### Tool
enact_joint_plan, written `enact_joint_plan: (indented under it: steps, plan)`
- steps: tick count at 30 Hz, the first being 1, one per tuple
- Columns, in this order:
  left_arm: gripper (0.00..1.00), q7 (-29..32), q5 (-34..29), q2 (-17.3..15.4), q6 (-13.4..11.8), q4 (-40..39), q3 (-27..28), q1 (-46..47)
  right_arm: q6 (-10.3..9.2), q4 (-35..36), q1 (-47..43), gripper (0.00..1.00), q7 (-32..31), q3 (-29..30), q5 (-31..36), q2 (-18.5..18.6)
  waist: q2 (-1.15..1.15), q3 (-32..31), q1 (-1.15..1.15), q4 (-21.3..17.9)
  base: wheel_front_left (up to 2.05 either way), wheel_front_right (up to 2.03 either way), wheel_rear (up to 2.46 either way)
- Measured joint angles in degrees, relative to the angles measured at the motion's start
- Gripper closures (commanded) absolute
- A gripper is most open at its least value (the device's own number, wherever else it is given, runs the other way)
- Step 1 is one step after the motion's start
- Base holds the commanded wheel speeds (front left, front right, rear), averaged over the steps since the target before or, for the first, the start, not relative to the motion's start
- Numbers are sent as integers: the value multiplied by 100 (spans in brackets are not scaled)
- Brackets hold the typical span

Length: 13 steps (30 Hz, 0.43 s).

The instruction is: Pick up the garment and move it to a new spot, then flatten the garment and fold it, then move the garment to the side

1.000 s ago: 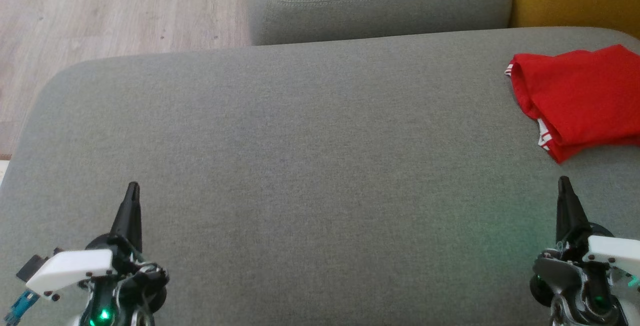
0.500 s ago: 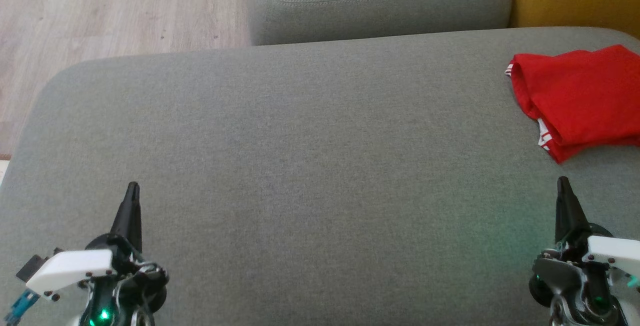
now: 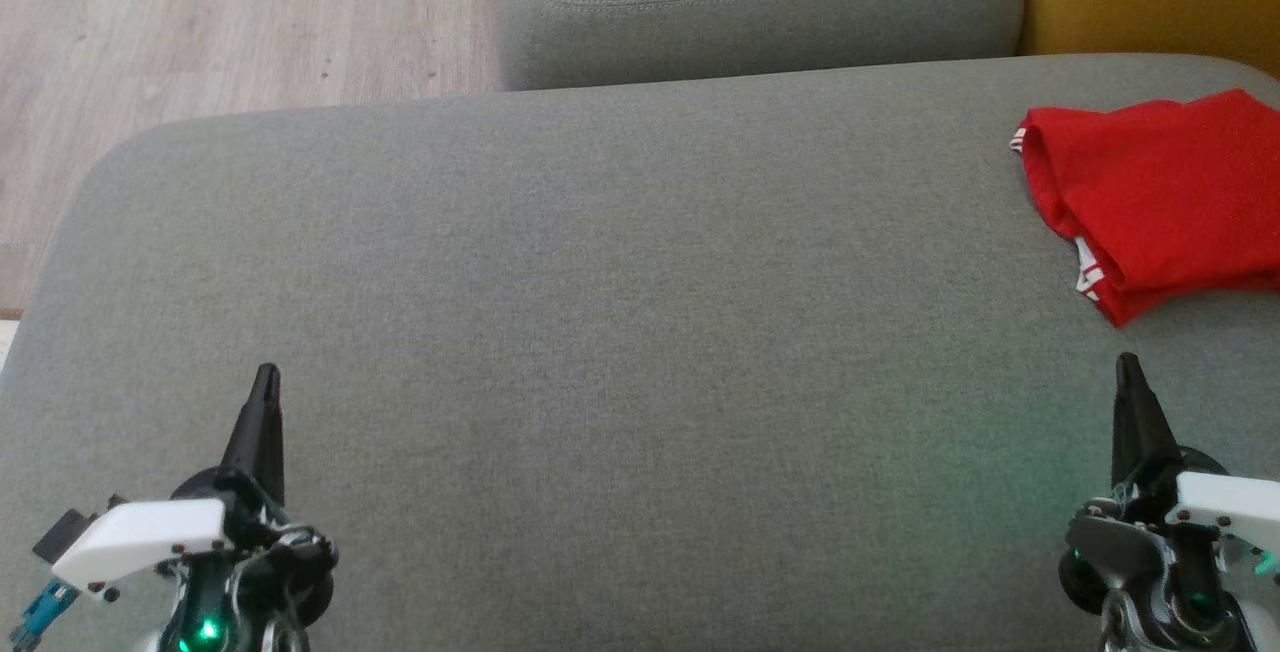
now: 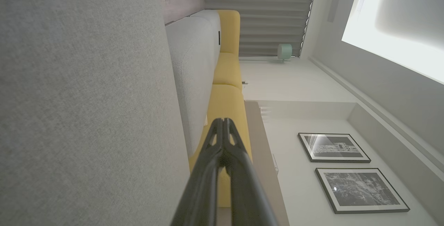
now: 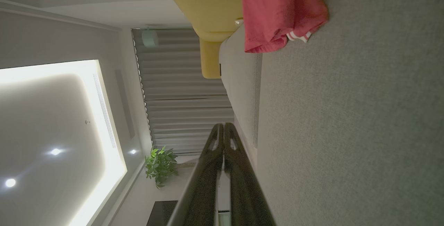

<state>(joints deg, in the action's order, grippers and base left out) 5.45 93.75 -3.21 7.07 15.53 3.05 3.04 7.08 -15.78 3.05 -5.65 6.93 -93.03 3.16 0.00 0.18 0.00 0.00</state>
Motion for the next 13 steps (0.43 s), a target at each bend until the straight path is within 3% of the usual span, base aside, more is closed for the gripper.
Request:
enact_joint_plan:
  steps: [13]
  plan:
    - [100,1,-40,10,0,0,48,0,0,-1,0,100,0,21,1,-24,0,0,0,0,0,0,0]
